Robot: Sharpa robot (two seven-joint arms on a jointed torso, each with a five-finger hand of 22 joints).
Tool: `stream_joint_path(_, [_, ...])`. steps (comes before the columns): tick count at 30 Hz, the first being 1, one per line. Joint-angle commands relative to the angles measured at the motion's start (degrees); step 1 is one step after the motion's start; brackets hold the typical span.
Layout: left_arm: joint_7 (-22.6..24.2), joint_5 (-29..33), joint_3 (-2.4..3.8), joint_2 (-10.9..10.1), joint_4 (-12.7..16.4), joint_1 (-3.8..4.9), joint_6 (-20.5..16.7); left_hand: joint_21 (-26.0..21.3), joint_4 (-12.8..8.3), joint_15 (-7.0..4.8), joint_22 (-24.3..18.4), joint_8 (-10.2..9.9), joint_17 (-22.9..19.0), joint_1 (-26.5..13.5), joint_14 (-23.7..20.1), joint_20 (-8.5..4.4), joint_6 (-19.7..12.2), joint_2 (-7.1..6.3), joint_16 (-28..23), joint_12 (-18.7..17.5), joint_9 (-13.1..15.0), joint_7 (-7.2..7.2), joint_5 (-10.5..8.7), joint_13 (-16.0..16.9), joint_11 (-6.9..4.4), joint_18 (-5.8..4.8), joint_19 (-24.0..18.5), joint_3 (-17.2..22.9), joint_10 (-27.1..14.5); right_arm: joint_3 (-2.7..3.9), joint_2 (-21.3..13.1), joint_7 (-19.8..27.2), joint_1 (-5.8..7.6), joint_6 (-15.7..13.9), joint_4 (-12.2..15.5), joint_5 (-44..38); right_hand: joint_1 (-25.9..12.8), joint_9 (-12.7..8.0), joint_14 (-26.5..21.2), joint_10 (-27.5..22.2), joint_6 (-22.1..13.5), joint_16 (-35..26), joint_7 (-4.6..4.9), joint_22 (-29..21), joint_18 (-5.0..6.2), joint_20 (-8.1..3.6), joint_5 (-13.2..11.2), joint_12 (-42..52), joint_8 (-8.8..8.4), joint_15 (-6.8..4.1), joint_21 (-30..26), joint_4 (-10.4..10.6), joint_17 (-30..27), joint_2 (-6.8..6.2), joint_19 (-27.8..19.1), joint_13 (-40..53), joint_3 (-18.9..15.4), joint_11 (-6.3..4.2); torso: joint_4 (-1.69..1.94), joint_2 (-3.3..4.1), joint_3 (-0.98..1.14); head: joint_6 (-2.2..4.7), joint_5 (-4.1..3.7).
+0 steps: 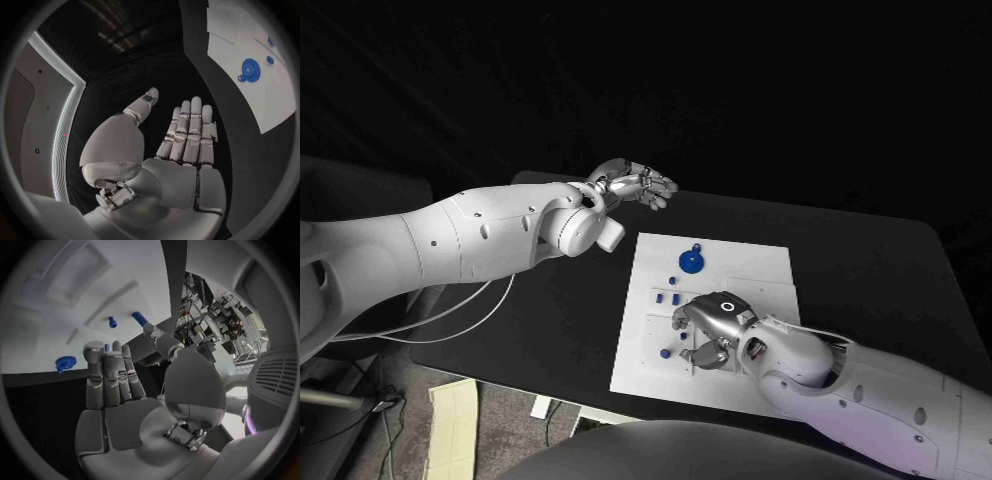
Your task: Assemble the parts on the task board
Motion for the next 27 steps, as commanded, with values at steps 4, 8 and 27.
stream_joint_path(4, [0.5, 0.3, 0.05, -0.1, 0.1, 0.05, 0.7, -0.3, 0.1, 0.02, 0.1, 0.3, 0.1, -0.1, 0.4, 0.01, -0.4, 0.09, -0.4, -0.3, -0.1, -0.13, -0.1, -0.1, 0.25, 0.84, 0.3, 0.0, 0.1, 2.51, -4.8, 1.7, 1.56, -3.4, 3.6, 9.8, 0.4, -0.2, 0.1, 2.3, 0.1, 0.1, 0.67, 0.6, 6.75, -0.08, -0.2, 2.6, 0.03, -0.86, -0.5, 0.9, -0.3, 0.69, 0.0, 0.3, 0.3, -1.11, -0.04, -0.04, 0.04, 0.37, -0.71])
stream_joint_path(8, [0.5, 0.3, 0.05, -0.3, 0.0, 0.05, 0.9, -0.3, 0.1, 0.02, 0.1, 0.3, 0.1, -0.1, 0.5, 0.02, -0.4, 0.1, -0.4, -0.3, -0.1, -0.13, -0.1, -0.1, 0.25, 0.83, 0.3, 0.0, 0.1, 4.85, -8.3, 0.5, 3.47, -3.4, 3.8, 16.3, 0.9, -0.6, 1.1, 4.9, -0.6, 0.3, 1.07, 0.7, 6.75, 0.08, -2.7, 4.5, -0.35, -1.77, -0.1, 2.5, -0.5, 1.31, 0.8, 0.7, 1.8, -2.06, -0.13, -0.08, 0.05, 0.67, -1.29])
stream_joint_path(27, [1.2, 0.5, 0.03, 0.0, -0.2, 0.0, 2.1, -0.4, 0.2, 0.01, 0.2, 0.5, 0.4, -0.3, 0.5, 0.02, 0.0, 0.15, -0.5, -0.1, 0.0, -0.27, -0.1, 0.0, -0.05, 0.82, 0.3, -0.1, 0.4, 4.94, -14.4, -12.7, 7.28, 15.3, 1.0, 32.4, -6.2, 3.2, 3.5, 3.7, 3.5, 4.2, -2.54, 1.3, 6.75, -1.17, -3.3, 57.5, 2.7, -6.88, 2.1, 10.7, 3.1, 4.06, 3.2, 41.2, 2.4, -7.3, 0.01, -0.05, 0.02, 1.32, -8.08])
